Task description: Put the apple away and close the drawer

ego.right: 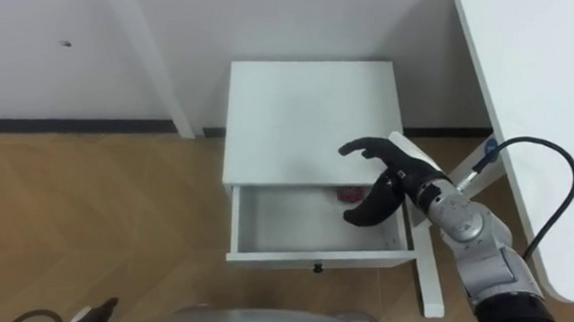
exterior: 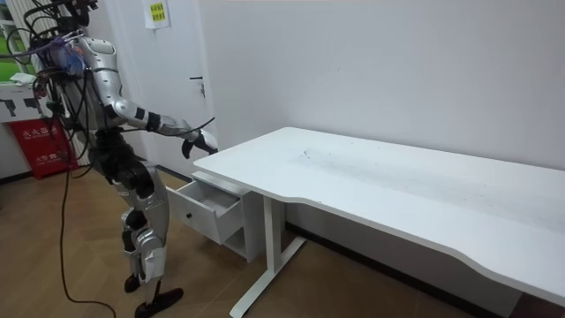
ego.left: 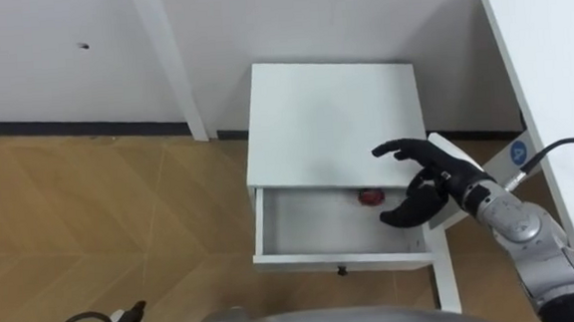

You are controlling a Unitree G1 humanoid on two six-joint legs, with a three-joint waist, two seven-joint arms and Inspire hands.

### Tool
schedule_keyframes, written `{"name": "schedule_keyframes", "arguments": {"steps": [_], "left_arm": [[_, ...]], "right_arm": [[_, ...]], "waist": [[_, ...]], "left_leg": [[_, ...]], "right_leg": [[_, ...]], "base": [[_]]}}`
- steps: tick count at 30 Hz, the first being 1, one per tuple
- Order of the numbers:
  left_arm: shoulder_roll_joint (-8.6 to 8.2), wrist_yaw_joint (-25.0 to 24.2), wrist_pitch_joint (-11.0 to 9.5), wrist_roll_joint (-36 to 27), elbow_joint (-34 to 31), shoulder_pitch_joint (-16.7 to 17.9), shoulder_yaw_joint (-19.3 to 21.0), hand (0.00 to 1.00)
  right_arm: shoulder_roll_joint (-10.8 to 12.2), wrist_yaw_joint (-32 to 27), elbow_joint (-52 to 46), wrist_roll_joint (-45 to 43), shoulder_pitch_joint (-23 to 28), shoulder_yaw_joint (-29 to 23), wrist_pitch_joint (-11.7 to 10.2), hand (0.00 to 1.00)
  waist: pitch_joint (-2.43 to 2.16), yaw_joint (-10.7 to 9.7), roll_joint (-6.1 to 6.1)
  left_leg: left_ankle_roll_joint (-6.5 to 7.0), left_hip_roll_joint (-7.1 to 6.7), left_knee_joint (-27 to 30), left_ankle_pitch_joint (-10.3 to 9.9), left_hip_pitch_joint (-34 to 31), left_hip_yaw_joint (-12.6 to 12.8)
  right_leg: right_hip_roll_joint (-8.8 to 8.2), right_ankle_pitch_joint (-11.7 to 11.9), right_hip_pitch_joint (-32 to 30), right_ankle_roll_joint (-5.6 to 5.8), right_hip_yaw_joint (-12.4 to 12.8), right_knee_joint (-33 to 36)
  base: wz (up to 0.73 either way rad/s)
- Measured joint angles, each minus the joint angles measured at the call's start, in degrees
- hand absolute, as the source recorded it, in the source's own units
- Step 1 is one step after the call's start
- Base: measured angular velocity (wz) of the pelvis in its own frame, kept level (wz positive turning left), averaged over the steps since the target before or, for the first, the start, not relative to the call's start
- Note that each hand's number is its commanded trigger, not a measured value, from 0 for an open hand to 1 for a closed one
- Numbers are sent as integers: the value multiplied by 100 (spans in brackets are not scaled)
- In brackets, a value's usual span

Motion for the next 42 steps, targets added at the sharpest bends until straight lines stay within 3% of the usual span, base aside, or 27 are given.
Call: {"name": "schedule_keyframes", "arguments": {"steps": [15, 21, 22, 24, 25, 27, 28, 29, 30, 31, 32, 33, 34, 35, 37, 38, 40, 42], "left_arm": [[0, 28, 6, 9, -1, 46, -1, 0], [-30, 43, 3, -2, -16, 211, 66, 0], [-67, 62, 2, -1, -7, 177, 112, 0], [-139, 78, 4, -7, 24, 179, 112, 0], [-188, 76, 1, -12, 90, 178, 104, 0], [-219, 31, -10, -28, 177, 145, 107, 0], [-166, 28, -7, -26, 252, 75, 111, 0], [-122, 28, -8, -26, 295, 21, 108, 0], [-114, 27, -9, -22, 344, -25, 102, 0], [-99, 21, -10, -14, 413, -95, 107, 0], [-92, 20, -25, -19, 444, -138, 130, 0], [-83, 26, -40, -29, 450, -131, 137, 0], [-44, 28, -50, -102, 452, -102, 150, 0], [-24, 39, -21, -231, 451, -78, 129, 0], [-26, 50, 15, -425, 454, -60, 97, 0], [-29, 72, 52, -458, 456, -75, 98, 0], [-81, 154, 110, -464, 455, -46, 98, 0], [-142, 197, 195, -459, 524, -24, 136, 0]], "right_arm": [[94, -189, 158, 13, 3, 0, 9, 0], [239, -402, 1082, 454, 55, -70, -12, 0], [265, -457, 1383, 517, 110, -205, -7, 0], [272, -528, 1716, 592, 214, -471, -6, 0], [269, -608, 2012, 685, 230, -648, 2, 0], [277, -816, 2461, 800, 240, -918, 13, 0], [279, -927, 2683, 917, 250, -1007, 19, 0], [276, -977, 2823, 1020, 281, -1136, 1, 0], [256, -1022, 2934, 1105, 284, -1182, -30, 0], [237, -1078, 3208, 1231, 282, -1307, -67, 0], [224, -1138, 3500, 1420, 322, -1426, -84, 0], [216, -1154, 3615, 1468, 346, -1460, -81, 0], [212, -1154, 3673, 1503, 398, -1474, -62, 0], [223, -1177, 3676, 1538, 499, -1463, -61, 0], [258, -1210, 4040, 1734, 582, -1430, -109, 0], [301, -1249, 4361, 1888, 600, -1331, -69, 0], [348, -1261, 4623, 1940, 679, -1179, 131, 0], [369, -1285, 4744, 2080, 656, -1114, 283, 0]], "waist": [[-11, -2, -2], [-62, -25, 10], [-77, -30, 43], [-66, -57, 112], [-35, -114, 160], [-41, -249, 290], [-32, -346, 269], [-26, -463, 246], [-22, -506, 272], [-39, -537, 341], [-18, -531, 471], [-36, -511, 505], [-15, -486, 569], [-26, -565, 615], [-25, -628, 672], [-4, -633, 698], [-5, -643, 705], [3, -639, 730]], "left_leg": [[70, -2, 128, -55, -71, -24], [92, -24, 170, -74, -47, -56], [108, -43, 191, -88, -51, -62], [151, -46, 279, -151, -81, -58], [196, -21, 475, -247, -170, -26], [297, 16, 778, -388, -351, 55], [386, -29, 900, -457, -392, 183], [490, -131, 1073, -538, -456, 234], [545, -153, 1163, -592, -483, 247], [654, -182, 1305, -685, -533, 238], [761, -182, 1400, -759, -543, 236], [821, -181, 1438, -794, -541, 250], [862, -173, 1536, -816, -624, 296], [941, -172, 1626, -829, -738, 306], [1019, -173, 1674, -817, -831, 307], [1066, -183, 1702, -813, -854, 309], [1054, -203, 1702, -821, -877, 358], [882, -206, 1681, -839, -910, 479]], "right_leg": [[-20, 34, -5, 55, 7, 16], [-31, 37, 48, 62, -32, 5], [-47, 36, 60, 64, -63, 37], [-101, -2, -14, 105, -132, 275], [-177, -76, -194, 131, -147, 680], [-397, -113, -735, 143, -194, 1797], [-672, -80, -1142, 133, -186, 2648], [-922, 82, -1515, 106, -90, 3387], [-1009, 246, -1694, 61, -45, 3704], [-1129, 722, -2082, -5, 119, 4275], [-1185, 1382, -2501, -66, 290, 4817], [-1181, 1693, -2730, -79, 374, 5084], [-1128, 1666, -3263, -170, 464, 5980], [-1102, 1360, -3751, -165, 411, 6988], [-1150, 973, -4231, -182, 173, 7940], [-1100, 771, -4431, -140, 83, 8222], [-1062, 589, -4742, -113, -112, 8353], [-1087, 523, -5089, -165, -313, 8415]], "base": [[1], [4], [11], [10], [12], [20], [32], [29], [15], [0], [-10], [-33], [-32], [-26], [-7], [-3], [-8], [-34]]}}
